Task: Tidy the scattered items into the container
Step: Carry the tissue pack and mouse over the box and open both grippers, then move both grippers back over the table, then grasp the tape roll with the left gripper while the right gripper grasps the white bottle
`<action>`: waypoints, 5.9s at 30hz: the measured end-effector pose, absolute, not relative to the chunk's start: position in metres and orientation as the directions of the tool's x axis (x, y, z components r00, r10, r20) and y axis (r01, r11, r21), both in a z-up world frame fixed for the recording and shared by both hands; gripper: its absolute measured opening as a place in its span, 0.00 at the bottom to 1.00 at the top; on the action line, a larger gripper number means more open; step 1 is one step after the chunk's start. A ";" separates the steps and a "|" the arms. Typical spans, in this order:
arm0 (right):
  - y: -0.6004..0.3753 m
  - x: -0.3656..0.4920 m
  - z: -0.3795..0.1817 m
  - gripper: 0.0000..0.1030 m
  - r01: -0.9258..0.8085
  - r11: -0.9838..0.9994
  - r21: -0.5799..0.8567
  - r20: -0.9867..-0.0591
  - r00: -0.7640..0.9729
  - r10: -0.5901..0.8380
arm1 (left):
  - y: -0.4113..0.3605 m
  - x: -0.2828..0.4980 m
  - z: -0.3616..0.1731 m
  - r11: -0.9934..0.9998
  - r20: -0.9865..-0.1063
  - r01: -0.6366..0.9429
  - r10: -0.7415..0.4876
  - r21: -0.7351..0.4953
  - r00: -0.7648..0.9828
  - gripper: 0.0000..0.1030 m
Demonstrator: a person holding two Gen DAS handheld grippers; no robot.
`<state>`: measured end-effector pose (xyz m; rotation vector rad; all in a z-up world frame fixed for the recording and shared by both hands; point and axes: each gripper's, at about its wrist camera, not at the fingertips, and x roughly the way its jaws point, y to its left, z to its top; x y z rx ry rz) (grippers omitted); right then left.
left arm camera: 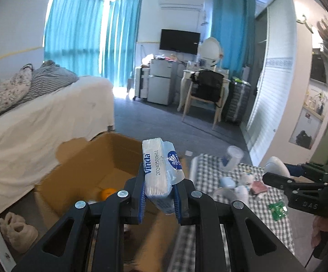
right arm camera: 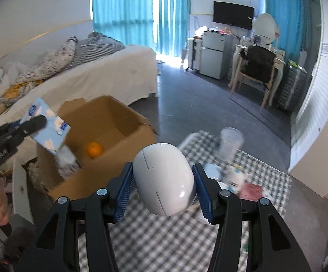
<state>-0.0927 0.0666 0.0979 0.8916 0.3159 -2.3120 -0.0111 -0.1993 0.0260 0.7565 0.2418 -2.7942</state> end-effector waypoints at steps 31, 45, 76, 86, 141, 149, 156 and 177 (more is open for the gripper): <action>-0.113 -0.100 0.009 0.51 0.706 -0.707 0.042 -0.782 -0.417 -0.463 | -0.299 0.013 -0.002 -0.917 -0.575 0.394 -0.289 -0.063 -0.765 0.19; -0.087 -0.094 0.031 0.73 0.676 -0.736 0.038 -0.729 -0.485 -0.483 | -0.298 -0.004 -0.021 -0.922 -0.624 0.383 -0.270 -0.050 -0.733 0.19; 0.106 -0.112 0.056 0.82 0.418 -0.907 0.053 -0.681 -0.649 -0.339 | -0.176 -0.052 -0.011 -0.968 -0.568 0.251 -0.218 0.021 -0.794 1.00; 0.205 -0.118 0.053 0.95 0.246 -0.969 0.034 -0.696 -0.690 -0.200 | -0.095 -0.081 -0.025 -0.990 -0.599 0.139 -0.132 0.035 -0.790 1.00; 0.211 -0.138 -0.016 0.96 0.260 -0.965 0.033 -0.778 -0.600 -0.189 | -0.055 -0.205 -0.168 -0.997 -0.787 0.053 -0.072 0.050 -0.613 0.08; 0.202 -0.140 -0.016 0.96 0.264 -0.964 0.038 -0.775 -0.601 -0.195 | -0.063 -0.188 -0.142 -0.998 -0.750 0.049 -0.061 0.039 -0.659 0.07; 0.188 -0.145 -0.016 0.96 0.255 -0.967 0.012 -0.766 -0.620 -0.173 | -0.073 -0.159 -0.106 -0.997 -0.695 0.064 -0.069 0.033 -0.716 0.07; 0.111 -0.184 -0.056 0.96 0.193 -0.981 -0.022 -0.815 -0.572 -0.094 | -0.134 -0.082 -0.016 -0.988 -0.574 0.151 -0.118 -0.011 -0.810 0.07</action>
